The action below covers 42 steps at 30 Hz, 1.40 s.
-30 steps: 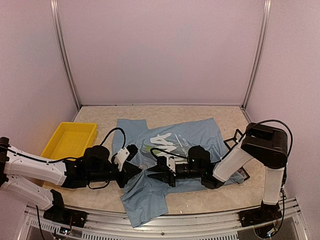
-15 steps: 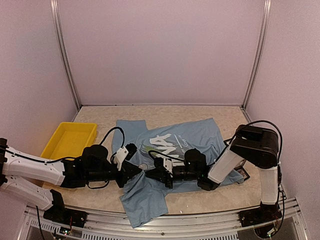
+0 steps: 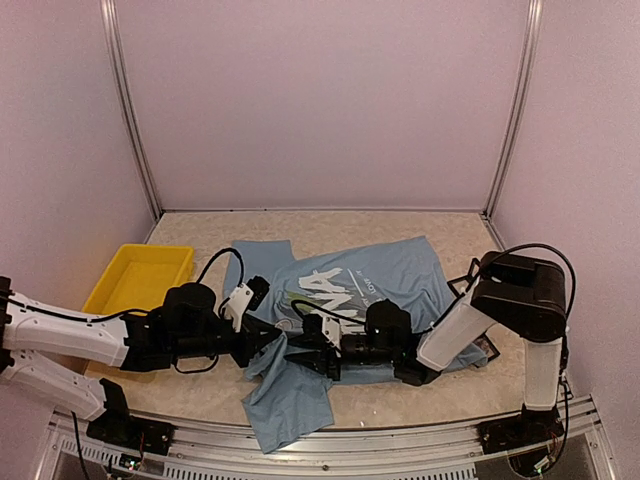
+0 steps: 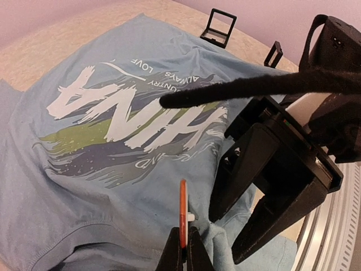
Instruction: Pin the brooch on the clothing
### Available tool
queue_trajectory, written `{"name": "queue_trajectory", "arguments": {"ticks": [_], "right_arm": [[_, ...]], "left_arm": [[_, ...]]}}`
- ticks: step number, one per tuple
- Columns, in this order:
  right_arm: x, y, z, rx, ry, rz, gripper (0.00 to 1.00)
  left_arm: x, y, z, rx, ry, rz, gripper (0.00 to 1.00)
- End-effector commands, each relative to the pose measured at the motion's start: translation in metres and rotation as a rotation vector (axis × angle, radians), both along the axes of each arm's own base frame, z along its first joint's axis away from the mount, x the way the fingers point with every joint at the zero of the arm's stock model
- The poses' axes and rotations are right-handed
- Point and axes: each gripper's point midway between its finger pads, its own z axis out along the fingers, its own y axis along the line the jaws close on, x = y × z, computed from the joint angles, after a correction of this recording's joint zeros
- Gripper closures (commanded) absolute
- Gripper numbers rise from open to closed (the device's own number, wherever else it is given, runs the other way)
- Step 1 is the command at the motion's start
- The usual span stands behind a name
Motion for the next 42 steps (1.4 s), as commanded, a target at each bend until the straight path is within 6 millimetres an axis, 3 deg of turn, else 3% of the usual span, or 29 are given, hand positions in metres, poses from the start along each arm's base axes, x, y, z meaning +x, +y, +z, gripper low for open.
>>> {"name": "queue_trajectory", "arguments": {"ticks": [1,5,12,18,27,31,32,37,42], "right_arm": [[0.003,0.006,0.019,0.037,0.003,-0.055,0.69],[0.022,0.015,0.017,0.021,0.039,-0.144,0.71],[0.031,0.021,-0.003,-0.060,0.091,-0.176,1.00],[0.031,0.020,-0.020,-0.096,0.145,-0.185,1.00],[0.039,0.020,-0.025,-0.114,0.197,-0.167,1.00],[0.023,0.016,-0.021,-0.107,0.191,-0.064,1.00],[0.019,0.014,-0.018,-0.103,0.179,-0.038,0.99],[0.001,-0.006,0.017,-0.093,0.138,0.142,0.67],[-0.014,-0.027,0.030,-0.167,0.210,0.333,0.57]], "left_arm": [[0.006,-0.005,0.012,-0.034,0.000,0.020,1.00],[0.006,-0.006,0.011,-0.032,0.007,0.018,1.00],[0.001,-0.008,0.017,-0.054,0.006,-0.013,1.00],[-0.004,-0.008,0.024,-0.074,-0.010,-0.037,1.00],[-0.013,-0.012,0.028,-0.090,-0.010,-0.094,1.00],[-0.013,-0.007,0.029,-0.082,-0.036,-0.087,1.00],[-0.014,-0.006,0.028,-0.075,-0.041,-0.087,1.00],[-0.012,0.001,0.020,-0.030,-0.059,-0.075,1.00],[-0.011,0.002,0.020,-0.019,-0.077,-0.067,1.00]]}}
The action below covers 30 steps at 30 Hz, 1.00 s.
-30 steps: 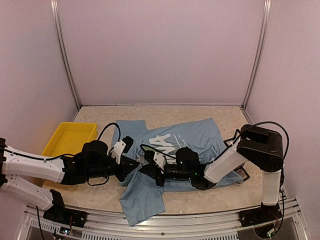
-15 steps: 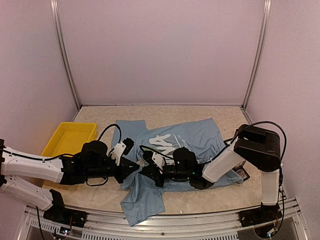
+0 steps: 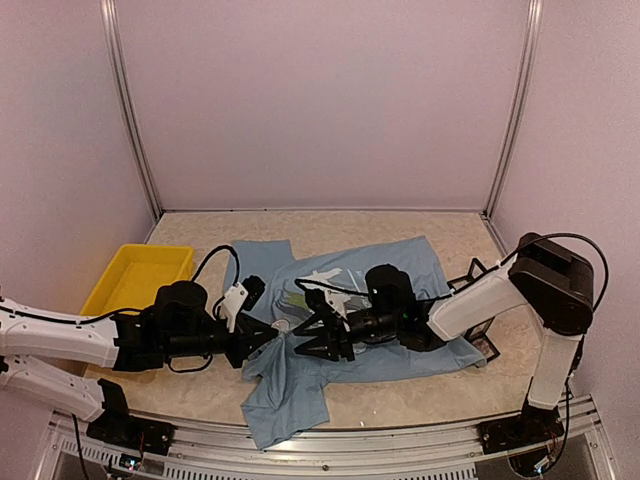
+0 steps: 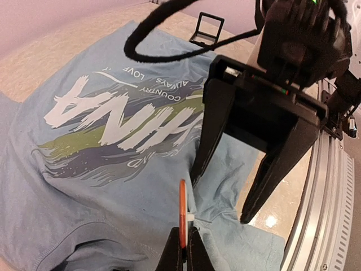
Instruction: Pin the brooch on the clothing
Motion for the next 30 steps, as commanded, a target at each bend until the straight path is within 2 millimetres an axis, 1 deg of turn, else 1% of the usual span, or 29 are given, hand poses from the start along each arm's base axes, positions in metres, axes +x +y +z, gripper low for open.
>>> {"name": "queue_trajectory", "arguments": {"ticks": [1,4,7,12,14,17,20,25,28,29,30], "right_arm": [[-0.019,-0.016,0.022,-0.048,0.055,0.225,0.56],[-0.018,-0.014,0.026,-0.080,0.037,0.276,0.56],[-0.018,-0.013,0.033,-0.050,-0.013,0.313,0.56],[0.001,-0.004,0.031,-0.022,-0.100,0.237,0.53],[0.007,-0.001,0.031,-0.010,-0.112,0.209,0.52],[0.012,0.002,0.031,-0.005,-0.106,0.197,0.52],[0.017,-0.001,0.031,-0.002,-0.095,0.184,0.52],[0.034,-0.017,0.040,0.023,-0.055,0.122,0.54],[0.035,-0.019,0.036,0.012,-0.061,0.103,0.54],[0.033,-0.019,0.034,0.013,-0.048,0.111,0.53],[0.028,-0.016,0.033,0.014,-0.041,0.126,0.45]], "left_arm": [[-0.003,-0.002,0.008,-0.012,-0.049,-0.019,1.00],[-0.003,-0.003,0.008,-0.008,-0.056,-0.019,1.00],[-0.003,-0.003,0.009,-0.006,-0.065,-0.019,1.00],[-0.005,-0.004,0.013,-0.014,-0.074,-0.028,1.00],[-0.005,-0.004,0.013,-0.014,-0.078,-0.032,1.00],[-0.007,-0.005,0.014,-0.014,-0.077,-0.040,1.00],[-0.008,-0.005,0.012,-0.011,-0.075,-0.043,1.00],[-0.006,-0.004,0.010,0.000,-0.073,-0.035,1.00],[-0.007,-0.006,0.010,0.001,-0.072,-0.039,1.00],[-0.007,-0.006,0.009,0.003,-0.072,-0.040,1.00],[-0.007,-0.006,0.009,0.003,-0.072,-0.043,1.00]]}}
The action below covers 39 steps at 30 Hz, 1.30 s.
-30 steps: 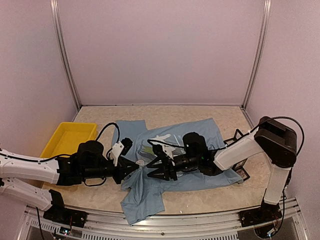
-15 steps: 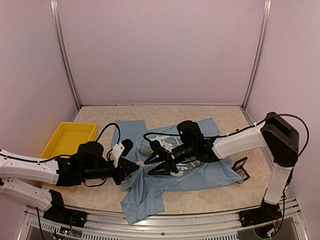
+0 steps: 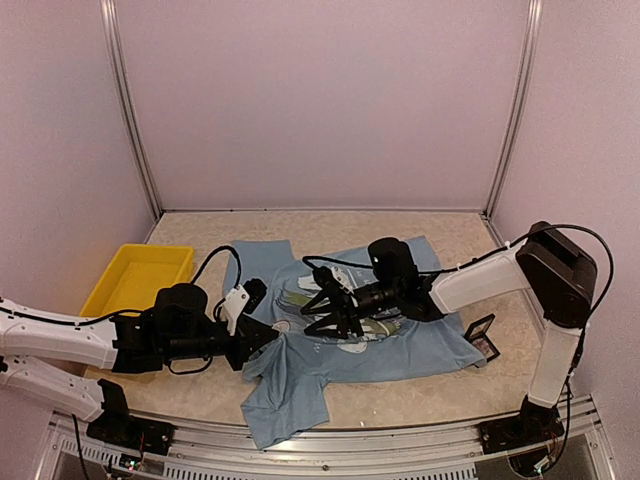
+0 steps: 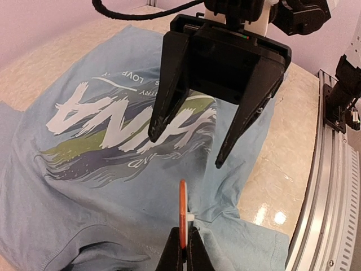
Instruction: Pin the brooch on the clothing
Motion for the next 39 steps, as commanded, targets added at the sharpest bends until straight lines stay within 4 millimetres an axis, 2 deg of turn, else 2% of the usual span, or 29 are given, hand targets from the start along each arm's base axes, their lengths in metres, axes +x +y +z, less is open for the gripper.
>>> {"name": "queue_trajectory", "arguments": {"ticks": [1,4,7,10,13,18,28,31,39], "right_arm": [[-0.012,0.005,0.005,0.025,0.005,0.024,0.40],[-0.026,0.013,0.007,0.058,-0.020,0.068,0.37],[-0.027,0.019,0.012,0.092,-0.008,0.082,0.40],[-0.025,0.026,0.007,0.078,0.023,0.097,0.50],[-0.023,0.030,0.002,0.064,0.035,0.105,0.64],[-0.025,0.032,0.003,0.072,0.049,0.128,0.73],[-0.026,0.037,0.004,0.076,0.067,0.146,0.73],[-0.026,0.038,0.002,0.072,0.068,0.141,0.77],[-0.022,0.043,0.003,0.064,0.077,0.119,0.79]], "left_arm": [[-0.003,-0.005,0.008,-0.021,-0.021,-0.026,1.00],[-0.003,-0.005,0.008,-0.021,-0.023,-0.030,1.00],[-0.005,-0.006,0.009,-0.023,-0.022,-0.039,1.00],[-0.005,-0.006,0.009,-0.022,-0.025,-0.040,1.00],[-0.005,-0.006,0.010,-0.024,-0.027,-0.040,1.00],[-0.006,-0.007,0.010,-0.024,-0.029,-0.048,1.00],[-0.007,-0.008,0.009,-0.018,-0.032,-0.059,1.00],[-0.009,-0.009,0.010,-0.020,-0.037,-0.067,1.00],[-0.013,-0.011,0.013,-0.032,-0.045,-0.091,1.00]]}}
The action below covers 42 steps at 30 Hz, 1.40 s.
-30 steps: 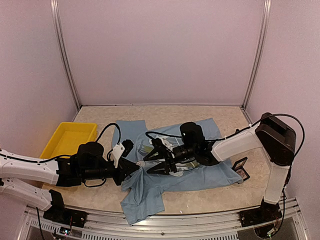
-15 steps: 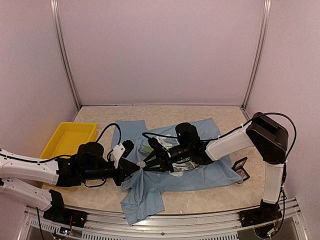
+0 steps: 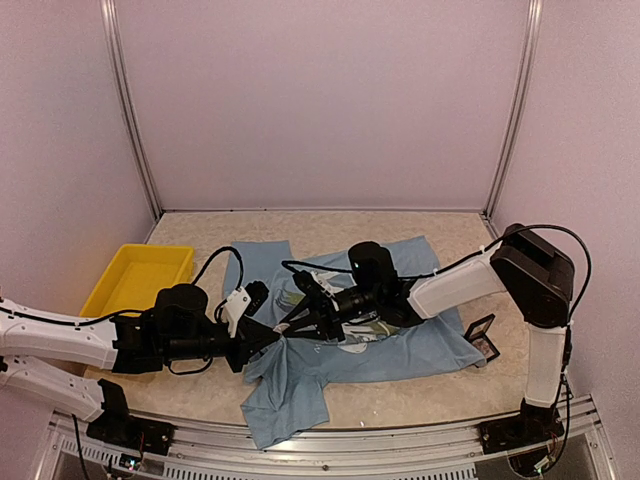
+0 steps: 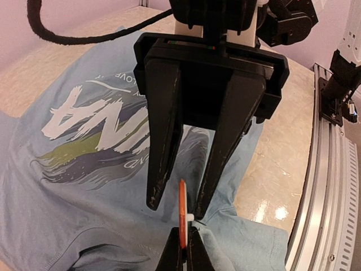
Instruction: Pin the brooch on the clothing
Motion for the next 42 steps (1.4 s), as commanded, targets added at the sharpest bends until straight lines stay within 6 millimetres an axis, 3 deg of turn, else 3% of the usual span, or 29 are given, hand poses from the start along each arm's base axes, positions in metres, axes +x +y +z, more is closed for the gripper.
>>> {"name": "queue_trajectory", "arguments": {"ticks": [1,18,22,30,36,39,42], "right_arm": [[0.003,0.009,-0.002,-0.007,0.017,-0.017,0.80],[0.018,0.012,-0.014,-0.058,0.012,-0.176,0.83],[0.023,0.007,-0.011,-0.043,0.000,-0.251,0.91],[0.009,0.000,-0.002,-0.016,0.007,-0.192,0.99],[0.000,-0.001,0.000,-0.021,0.012,-0.143,0.92],[-0.003,-0.003,0.004,-0.011,0.010,-0.122,1.00],[-0.008,-0.002,0.004,-0.013,0.024,-0.095,1.00]], "left_arm": [[-0.008,-0.009,0.013,-0.041,-0.029,-0.057,1.00],[-0.014,-0.011,0.019,-0.062,-0.045,-0.079,1.00],[-0.014,-0.009,0.022,-0.077,-0.049,-0.072,1.00],[-0.009,-0.004,0.014,-0.047,-0.045,-0.031,1.00],[-0.007,-0.001,0.011,-0.030,-0.048,-0.017,1.00],[-0.007,-0.002,0.010,-0.025,-0.050,-0.021,1.00],[-0.008,-0.002,0.010,-0.026,-0.051,-0.022,1.00]]}}
